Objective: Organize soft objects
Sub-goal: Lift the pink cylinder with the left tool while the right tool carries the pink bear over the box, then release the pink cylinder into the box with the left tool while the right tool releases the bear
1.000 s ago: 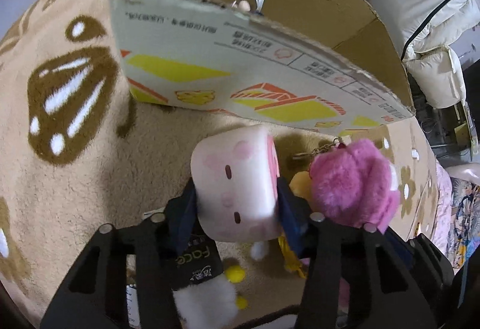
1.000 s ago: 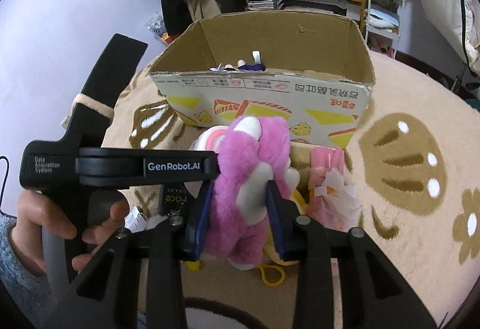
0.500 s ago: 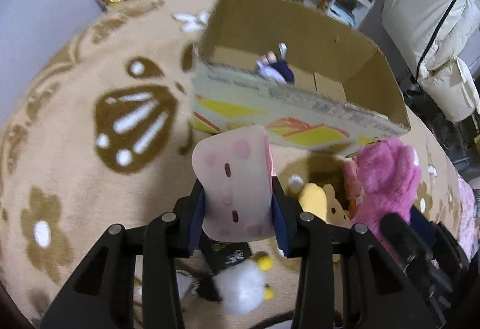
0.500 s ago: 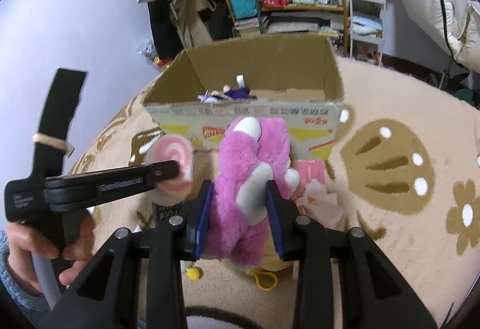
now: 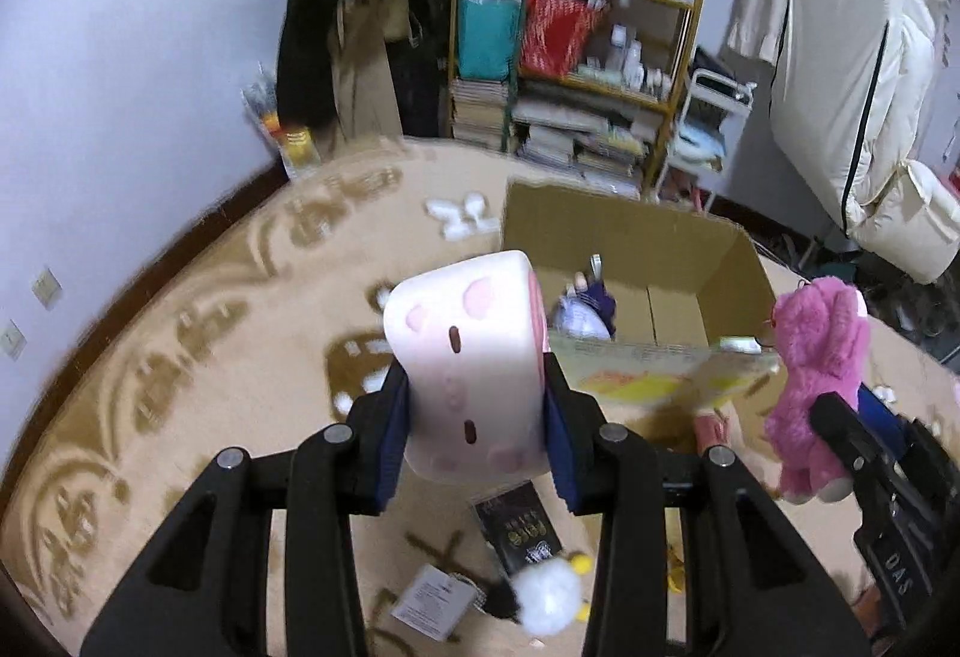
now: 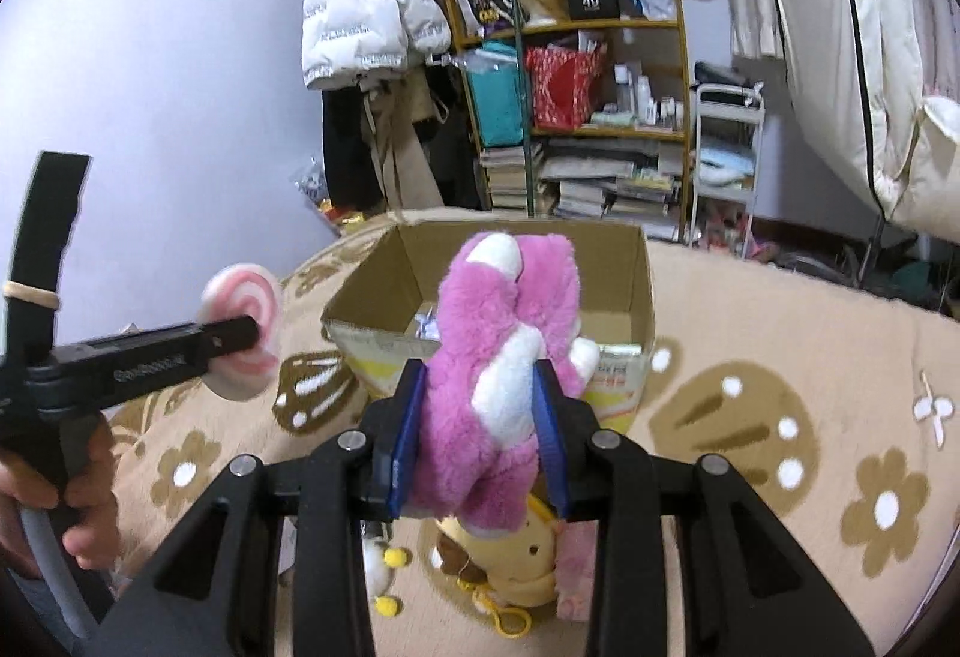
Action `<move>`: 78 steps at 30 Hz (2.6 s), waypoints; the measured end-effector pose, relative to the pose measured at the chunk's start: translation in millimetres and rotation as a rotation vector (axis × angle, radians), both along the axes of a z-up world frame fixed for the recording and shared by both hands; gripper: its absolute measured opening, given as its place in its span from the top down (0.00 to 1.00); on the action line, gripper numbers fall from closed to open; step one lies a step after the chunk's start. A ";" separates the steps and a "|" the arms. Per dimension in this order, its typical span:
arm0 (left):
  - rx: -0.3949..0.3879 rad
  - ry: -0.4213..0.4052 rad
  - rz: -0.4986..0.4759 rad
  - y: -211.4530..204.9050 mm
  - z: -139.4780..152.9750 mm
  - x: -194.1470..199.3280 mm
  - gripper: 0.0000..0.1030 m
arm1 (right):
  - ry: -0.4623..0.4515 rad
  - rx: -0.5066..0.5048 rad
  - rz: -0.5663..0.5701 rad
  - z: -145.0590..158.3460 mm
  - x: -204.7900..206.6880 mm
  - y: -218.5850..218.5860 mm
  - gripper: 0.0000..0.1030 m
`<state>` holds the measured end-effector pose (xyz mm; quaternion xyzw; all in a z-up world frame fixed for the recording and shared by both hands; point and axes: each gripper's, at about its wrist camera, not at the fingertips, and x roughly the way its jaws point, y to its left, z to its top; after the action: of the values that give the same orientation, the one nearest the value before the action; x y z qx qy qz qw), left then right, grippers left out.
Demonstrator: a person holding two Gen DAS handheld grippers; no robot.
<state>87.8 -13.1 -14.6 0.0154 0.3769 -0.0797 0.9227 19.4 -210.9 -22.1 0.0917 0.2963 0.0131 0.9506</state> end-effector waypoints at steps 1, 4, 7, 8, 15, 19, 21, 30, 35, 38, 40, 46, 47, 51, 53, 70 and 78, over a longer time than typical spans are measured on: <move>0.022 -0.041 -0.006 -2.1 7.2 -2.8 0.63 | -0.006 -0.002 -0.001 1.8 0.9 -0.8 0.65; 0.021 -0.080 -0.025 -6.2 19.5 -2.6 0.63 | -0.027 -0.011 -0.016 6.9 6.7 -4.5 0.65; 0.017 -0.092 -0.049 -11.0 24.1 1.9 0.63 | -0.039 -0.017 -0.026 9.7 13.1 -9.8 0.65; 0.021 -0.101 -0.055 -13.3 24.2 4.7 0.63 | -0.044 -0.023 -0.030 10.6 15.5 -11.5 0.65; 0.037 -0.125 -0.085 -29.1 20.4 22.8 0.63 | -0.065 -0.059 -0.045 11.5 31.9 -26.4 0.65; 0.046 -0.145 -0.091 -36.1 18.7 31.9 0.63 | -0.066 -0.042 -0.059 5.7 41.2 -37.1 0.64; 0.051 -0.153 -0.095 -39.6 17.3 35.7 0.63 | -0.059 -0.042 -0.063 1.2 46.4 -41.3 0.64; 0.041 -0.152 -0.115 -48.7 9.1 46.7 0.63 | -0.024 -0.022 -0.053 -17.3 70.0 -51.3 0.64; 0.036 -0.110 -0.129 -56.8 -3.6 55.4 0.63 | -0.012 -0.015 -0.037 -26.4 75.8 -50.0 0.64; 0.034 -0.095 -0.135 -59.8 -10.3 57.7 0.63 | -0.018 -0.016 -0.026 -26.9 75.4 -49.2 0.64; 0.035 -0.089 -0.142 -62.6 -13.1 58.9 0.63 | -0.032 -0.001 -0.006 -24.7 74.2 -48.8 0.64; 0.032 -0.057 -0.168 -70.7 -22.1 60.8 0.62 | -0.021 0.001 0.021 -31.4 77.9 -45.6 0.63; 0.036 -0.051 -0.171 -72.3 -24.6 61.2 0.62 | -0.019 0.005 0.021 -32.6 78.9 -45.7 0.63; 0.052 -0.049 -0.173 -73.9 -28.6 61.4 0.61 | -0.025 0.008 0.032 -33.5 80.1 -46.3 0.62; 0.050 -0.043 -0.172 -73.8 -29.7 62.1 0.60 | -0.025 0.011 0.029 -33.6 80.3 -46.0 0.61; 0.023 0.004 -0.100 -60.2 -30.3 69.9 0.30 | -0.010 0.048 0.002 -34.5 80.4 -51.8 0.39; 0.036 -0.033 -0.071 -49.8 -11.7 58.4 0.25 | -0.015 0.030 -0.021 -28.8 67.0 -51.3 0.23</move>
<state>146.2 -62.9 -26.3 0.0465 0.3619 -0.1053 0.9251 86.3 -262.2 -50.9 0.1088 0.2878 0.0082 0.9514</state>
